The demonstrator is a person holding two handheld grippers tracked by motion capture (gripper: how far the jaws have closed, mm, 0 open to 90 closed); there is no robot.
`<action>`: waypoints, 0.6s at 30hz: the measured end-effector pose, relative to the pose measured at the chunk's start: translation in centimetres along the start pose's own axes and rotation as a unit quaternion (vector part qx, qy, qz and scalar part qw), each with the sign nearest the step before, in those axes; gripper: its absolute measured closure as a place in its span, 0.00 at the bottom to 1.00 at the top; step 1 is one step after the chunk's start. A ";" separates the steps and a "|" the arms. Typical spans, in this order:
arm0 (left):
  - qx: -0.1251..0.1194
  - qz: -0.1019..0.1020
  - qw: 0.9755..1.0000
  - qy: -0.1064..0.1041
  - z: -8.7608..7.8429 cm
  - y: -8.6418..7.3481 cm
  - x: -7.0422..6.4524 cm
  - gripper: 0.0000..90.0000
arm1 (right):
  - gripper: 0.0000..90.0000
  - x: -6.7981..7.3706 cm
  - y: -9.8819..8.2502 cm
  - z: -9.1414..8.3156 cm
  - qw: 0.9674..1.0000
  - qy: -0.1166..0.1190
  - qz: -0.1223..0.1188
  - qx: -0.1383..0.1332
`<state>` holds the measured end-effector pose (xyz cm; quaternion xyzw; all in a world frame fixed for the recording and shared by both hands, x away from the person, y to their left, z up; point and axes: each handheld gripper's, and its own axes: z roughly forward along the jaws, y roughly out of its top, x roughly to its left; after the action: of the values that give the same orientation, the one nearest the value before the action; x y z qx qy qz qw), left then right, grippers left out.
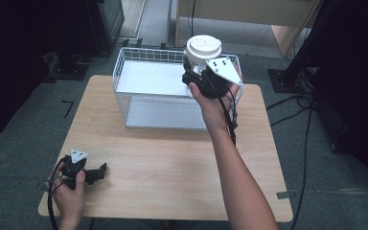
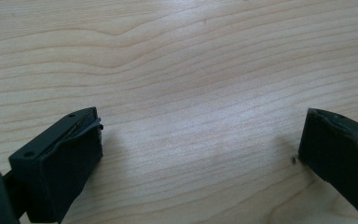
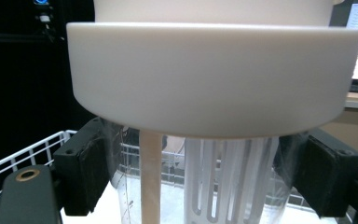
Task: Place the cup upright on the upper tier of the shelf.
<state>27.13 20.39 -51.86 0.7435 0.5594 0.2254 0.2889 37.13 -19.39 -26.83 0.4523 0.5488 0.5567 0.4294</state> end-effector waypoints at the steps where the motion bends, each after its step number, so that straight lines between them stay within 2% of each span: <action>1: -0.001 -0.001 1.000 0.000 0.0 0.0 0.0 0.00 | 0.18 0.0 0.0 0.3 1.000 -0.001 0.001 0.002; 4: 0.000 0.000 1.000 0.000 0.0 0.0 0.0 0.00 | 0.18 -0.1 0.1 1.2 1.000 -0.009 -0.008 0.003; 11: 0.000 0.000 1.000 0.000 0.0 0.0 0.0 0.00 | 0.18 -0.2 -0.1 3.1 1.000 -0.018 -0.004 0.010; 14: -0.001 0.000 1.000 0.000 0.0 0.0 0.0 0.00 | 0.18 -0.1 -0.5 4.3 1.000 -0.025 -0.010 0.015; 18: -0.001 0.000 1.000 0.000 0.0 0.0 0.0 0.00 | 0.18 -0.1 -0.8 5.2 1.000 -0.023 -0.006 0.019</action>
<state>27.13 20.38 -51.86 0.7431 0.5596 0.2257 0.2893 42.21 -18.29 -27.71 0.4694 0.5518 0.5330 0.4371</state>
